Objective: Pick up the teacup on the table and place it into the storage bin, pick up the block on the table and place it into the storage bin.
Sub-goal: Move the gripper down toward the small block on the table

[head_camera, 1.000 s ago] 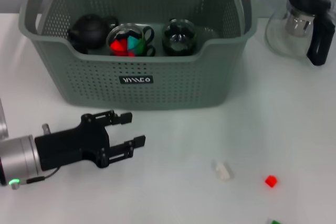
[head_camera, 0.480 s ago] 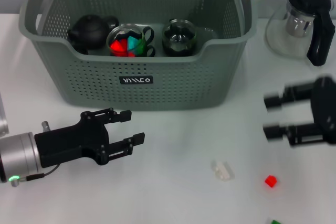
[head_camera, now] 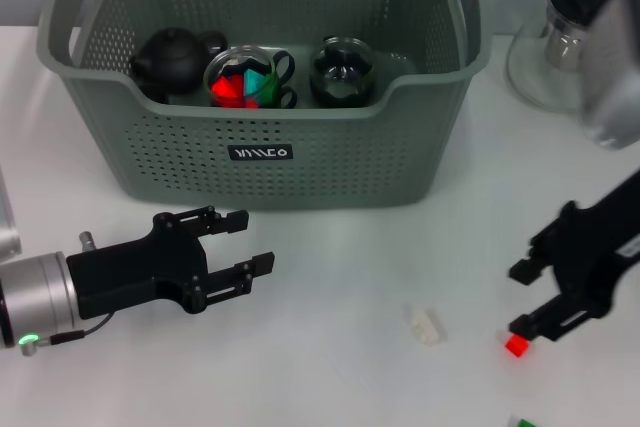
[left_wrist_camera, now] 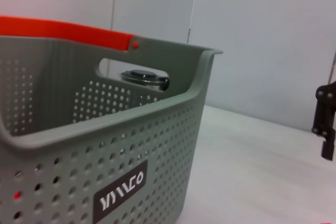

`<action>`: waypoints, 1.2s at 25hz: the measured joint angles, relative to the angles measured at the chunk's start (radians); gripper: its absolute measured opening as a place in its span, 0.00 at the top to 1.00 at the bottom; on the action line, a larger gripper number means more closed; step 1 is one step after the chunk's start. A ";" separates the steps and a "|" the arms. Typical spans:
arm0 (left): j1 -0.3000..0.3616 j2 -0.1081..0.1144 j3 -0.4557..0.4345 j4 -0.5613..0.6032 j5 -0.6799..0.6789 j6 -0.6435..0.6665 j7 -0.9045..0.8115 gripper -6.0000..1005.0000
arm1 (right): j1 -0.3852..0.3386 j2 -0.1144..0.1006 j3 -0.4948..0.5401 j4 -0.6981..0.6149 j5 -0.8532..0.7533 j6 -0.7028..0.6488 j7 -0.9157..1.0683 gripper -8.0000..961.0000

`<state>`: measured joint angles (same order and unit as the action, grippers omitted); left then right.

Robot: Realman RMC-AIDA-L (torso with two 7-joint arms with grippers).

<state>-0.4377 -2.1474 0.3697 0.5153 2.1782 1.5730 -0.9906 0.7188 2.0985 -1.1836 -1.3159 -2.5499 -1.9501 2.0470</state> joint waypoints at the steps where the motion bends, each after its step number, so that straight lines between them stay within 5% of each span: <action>1: 0.001 0.000 0.000 0.000 0.000 -0.006 0.000 0.37 | 0.013 0.000 -0.026 0.018 -0.003 0.021 0.002 0.34; 7: 0.006 -0.002 0.000 0.000 0.005 -0.025 0.000 0.37 | 0.075 0.001 -0.166 0.108 -0.006 0.119 0.008 0.35; 18: 0.011 0.001 0.000 0.000 0.005 -0.008 0.000 0.37 | 0.081 0.008 -0.490 0.112 0.001 0.301 0.006 0.36; 30: 0.017 0.000 -0.002 0.001 0.001 -0.001 -0.002 0.37 | 0.068 0.012 -0.689 0.113 0.008 0.451 0.010 0.37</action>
<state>-0.4205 -2.1475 0.3682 0.5159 2.1797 1.5724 -0.9923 0.7872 2.1102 -1.8724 -1.2028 -2.5418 -1.4994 2.0570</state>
